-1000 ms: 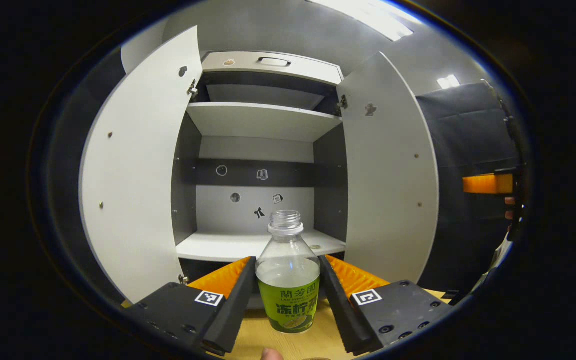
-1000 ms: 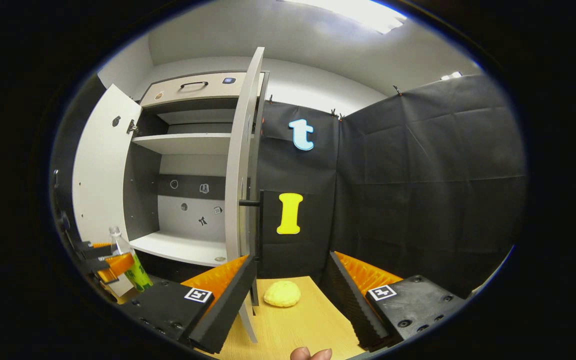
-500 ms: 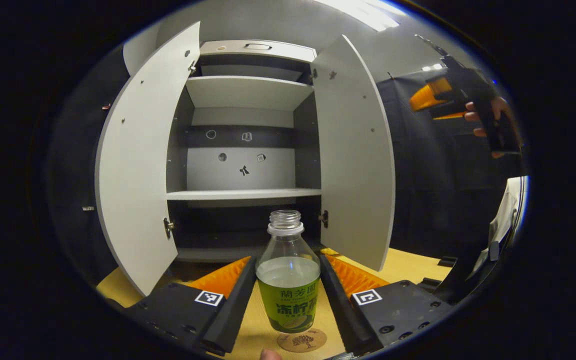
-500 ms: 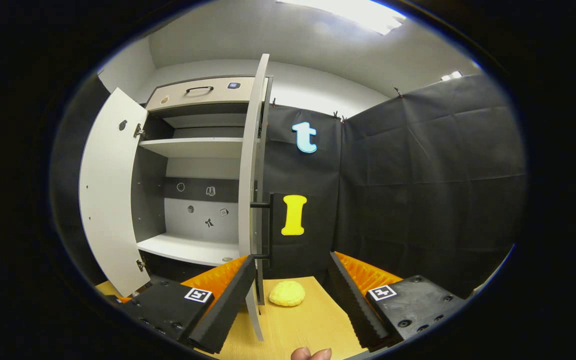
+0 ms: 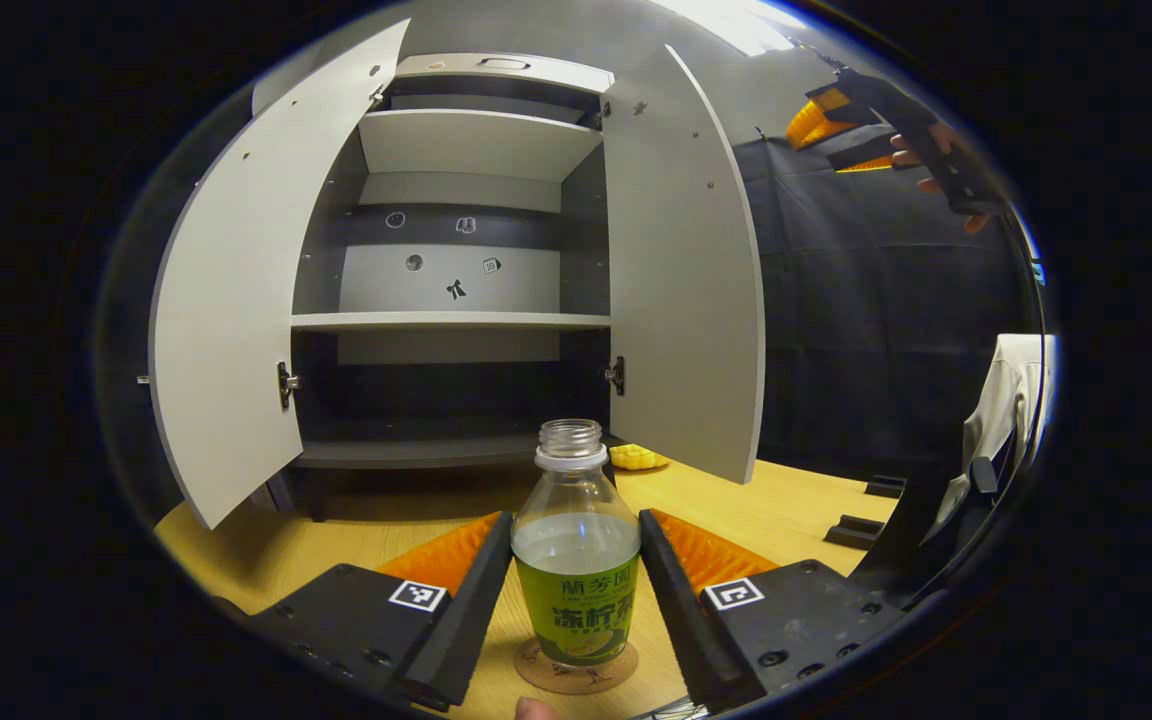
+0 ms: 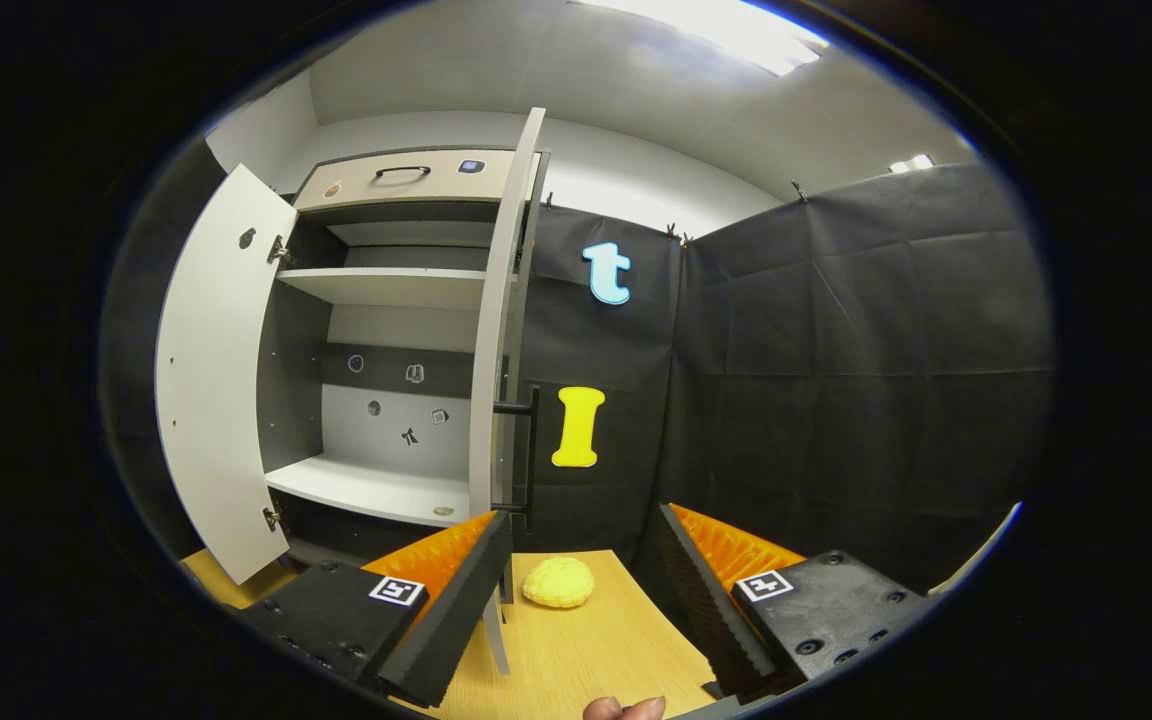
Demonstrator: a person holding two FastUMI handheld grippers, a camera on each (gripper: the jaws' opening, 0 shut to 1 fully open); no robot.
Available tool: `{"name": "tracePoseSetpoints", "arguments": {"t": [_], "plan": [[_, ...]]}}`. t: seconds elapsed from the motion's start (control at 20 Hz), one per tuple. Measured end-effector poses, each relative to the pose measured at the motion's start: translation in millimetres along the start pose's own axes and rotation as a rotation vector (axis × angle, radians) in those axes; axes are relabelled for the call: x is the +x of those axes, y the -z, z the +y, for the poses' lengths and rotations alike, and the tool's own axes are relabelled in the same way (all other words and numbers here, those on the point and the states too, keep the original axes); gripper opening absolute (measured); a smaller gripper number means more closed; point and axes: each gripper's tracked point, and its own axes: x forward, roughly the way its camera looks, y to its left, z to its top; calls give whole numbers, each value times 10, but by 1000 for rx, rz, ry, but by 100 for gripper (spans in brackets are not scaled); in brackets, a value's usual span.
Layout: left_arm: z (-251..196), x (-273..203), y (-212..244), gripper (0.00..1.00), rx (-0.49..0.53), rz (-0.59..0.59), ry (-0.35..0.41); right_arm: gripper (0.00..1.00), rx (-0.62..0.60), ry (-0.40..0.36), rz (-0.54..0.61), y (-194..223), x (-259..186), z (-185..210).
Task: Grasp the bottle in the cabinet with the left hand and place it on the coaster, then close the right door with the right hand and the left door with the left hand.
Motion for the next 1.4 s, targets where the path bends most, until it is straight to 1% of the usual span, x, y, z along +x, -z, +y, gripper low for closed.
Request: {"name": "tracePoseSetpoints", "arguments": {"t": [0.15,0.3,0.5,0.55,0.7,0.9,1.0,1.15,1.25,1.4], "plan": [[18,26,58,79,22,5,3,97,-12,1,11,37,-6,0],[55,16,126,80,15,23,-11,97,0,9,30,88,12,-33],[40,35,174,82,9,44,-10,97,-7,9,30,99,35,7],[30,33,174,83,3,46,-6,97,-11,7,30,108,31,11],[-2,17,215,93,-13,60,7,97,-13,7,38,140,16,13],[33,-57,304,94,-10,92,-5,97,2,17,54,190,35,-52],[31,-145,263,94,-20,91,-6,97,30,5,72,225,58,-31],[56,-301,151,94,-26,100,-34,97,37,-6,82,279,180,-78],[89,-412,-37,94,-23,88,-56,97,44,-7,95,305,309,-127],[189,-538,-437,94,-44,58,-101,98,64,-16,60,189,584,-155]]}}
